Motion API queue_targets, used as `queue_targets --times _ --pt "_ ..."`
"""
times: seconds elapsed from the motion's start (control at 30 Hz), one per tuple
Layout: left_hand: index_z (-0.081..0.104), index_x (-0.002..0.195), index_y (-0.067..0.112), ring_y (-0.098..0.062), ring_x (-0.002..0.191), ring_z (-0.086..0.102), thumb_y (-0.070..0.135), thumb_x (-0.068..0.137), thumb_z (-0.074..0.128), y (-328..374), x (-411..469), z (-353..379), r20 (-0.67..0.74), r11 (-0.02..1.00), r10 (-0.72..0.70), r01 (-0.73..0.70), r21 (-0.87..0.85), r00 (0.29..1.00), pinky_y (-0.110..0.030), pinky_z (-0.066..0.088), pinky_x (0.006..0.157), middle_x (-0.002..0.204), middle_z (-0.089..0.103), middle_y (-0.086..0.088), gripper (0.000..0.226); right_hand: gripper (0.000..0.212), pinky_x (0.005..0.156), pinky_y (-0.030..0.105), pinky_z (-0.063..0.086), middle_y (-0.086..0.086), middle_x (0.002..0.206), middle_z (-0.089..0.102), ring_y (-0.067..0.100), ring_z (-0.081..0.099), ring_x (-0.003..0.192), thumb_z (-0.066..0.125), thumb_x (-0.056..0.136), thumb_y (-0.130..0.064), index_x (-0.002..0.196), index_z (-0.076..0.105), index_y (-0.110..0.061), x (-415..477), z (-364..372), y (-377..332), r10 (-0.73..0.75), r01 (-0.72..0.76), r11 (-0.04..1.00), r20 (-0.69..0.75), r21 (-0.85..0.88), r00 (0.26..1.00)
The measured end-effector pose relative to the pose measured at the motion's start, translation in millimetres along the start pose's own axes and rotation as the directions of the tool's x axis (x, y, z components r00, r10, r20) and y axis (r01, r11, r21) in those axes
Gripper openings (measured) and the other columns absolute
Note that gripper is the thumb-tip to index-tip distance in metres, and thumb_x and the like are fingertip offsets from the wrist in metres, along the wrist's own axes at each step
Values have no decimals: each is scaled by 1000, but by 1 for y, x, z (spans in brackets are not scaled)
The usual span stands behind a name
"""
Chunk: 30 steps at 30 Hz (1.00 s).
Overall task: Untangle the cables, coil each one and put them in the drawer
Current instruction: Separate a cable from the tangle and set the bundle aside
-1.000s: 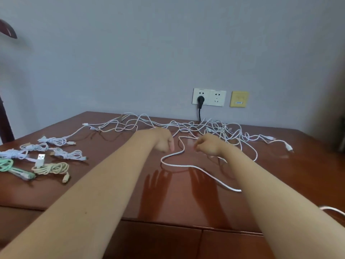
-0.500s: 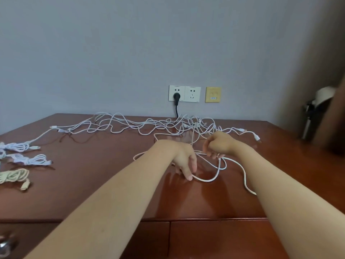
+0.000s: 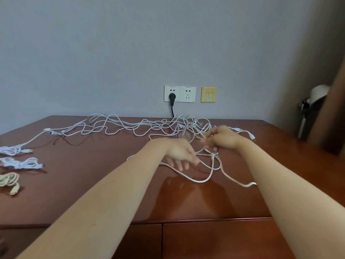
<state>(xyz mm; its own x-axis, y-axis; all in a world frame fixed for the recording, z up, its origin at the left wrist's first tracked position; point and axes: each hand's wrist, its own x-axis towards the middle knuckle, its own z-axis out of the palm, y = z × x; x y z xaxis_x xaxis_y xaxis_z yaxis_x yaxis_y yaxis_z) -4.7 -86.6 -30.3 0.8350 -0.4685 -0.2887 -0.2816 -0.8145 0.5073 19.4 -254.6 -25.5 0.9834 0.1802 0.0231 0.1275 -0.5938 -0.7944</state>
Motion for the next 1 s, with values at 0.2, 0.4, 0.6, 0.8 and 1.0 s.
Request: queue_targets --times 0.2,0.4,0.6,0.8,1.0 --pt "59 107 21 -13 73 62 48 98 30 4 -5 -1 -2 972 41 -40 -230 999 -27 49 70 82 62 2 41 17 41 13 45 8 69 56 4 54 38 50 95 -3 78 53 -7 9 8 -28 -36 58 912 -63 407 997" --pt "58 84 16 -12 65 65 32 100 38 -3 -5 -5 -58 844 82 -100 -527 995 -26 51 63 73 64 2 30 14 49 18 54 12 73 54 14 61 48 39 98 0 92 52 1 14 14 -43 14 112 755 -186 646 983" --pt "49 75 13 -5 33 49 21 100 37 -18 -2 -21 -344 662 -119 -184 -726 931 -14 42 36 63 46 -2 28 27 41 18 46 5 92 58 15 58 63 54 91 -5 118 52 -8 16 12 -31 74 -52 892 -31 449 997" --pt "51 78 11 -4 30 49 26 103 33 -29 5 -25 -420 569 -259 -214 -794 870 -15 44 35 62 45 -4 34 20 56 15 42 -3 92 64 7 57 67 59 89 -12 109 59 -19 12 23 -27 75 -86 996 443 5 893" --pt "54 105 10 -16 63 59 37 103 22 -34 11 -28 -461 562 -255 -257 -786 850 -24 52 55 77 58 -5 42 18 45 12 43 -3 64 65 3 57 46 50 95 -9 80 58 -12 27 35 -31 -135 58 922 178 382 975"
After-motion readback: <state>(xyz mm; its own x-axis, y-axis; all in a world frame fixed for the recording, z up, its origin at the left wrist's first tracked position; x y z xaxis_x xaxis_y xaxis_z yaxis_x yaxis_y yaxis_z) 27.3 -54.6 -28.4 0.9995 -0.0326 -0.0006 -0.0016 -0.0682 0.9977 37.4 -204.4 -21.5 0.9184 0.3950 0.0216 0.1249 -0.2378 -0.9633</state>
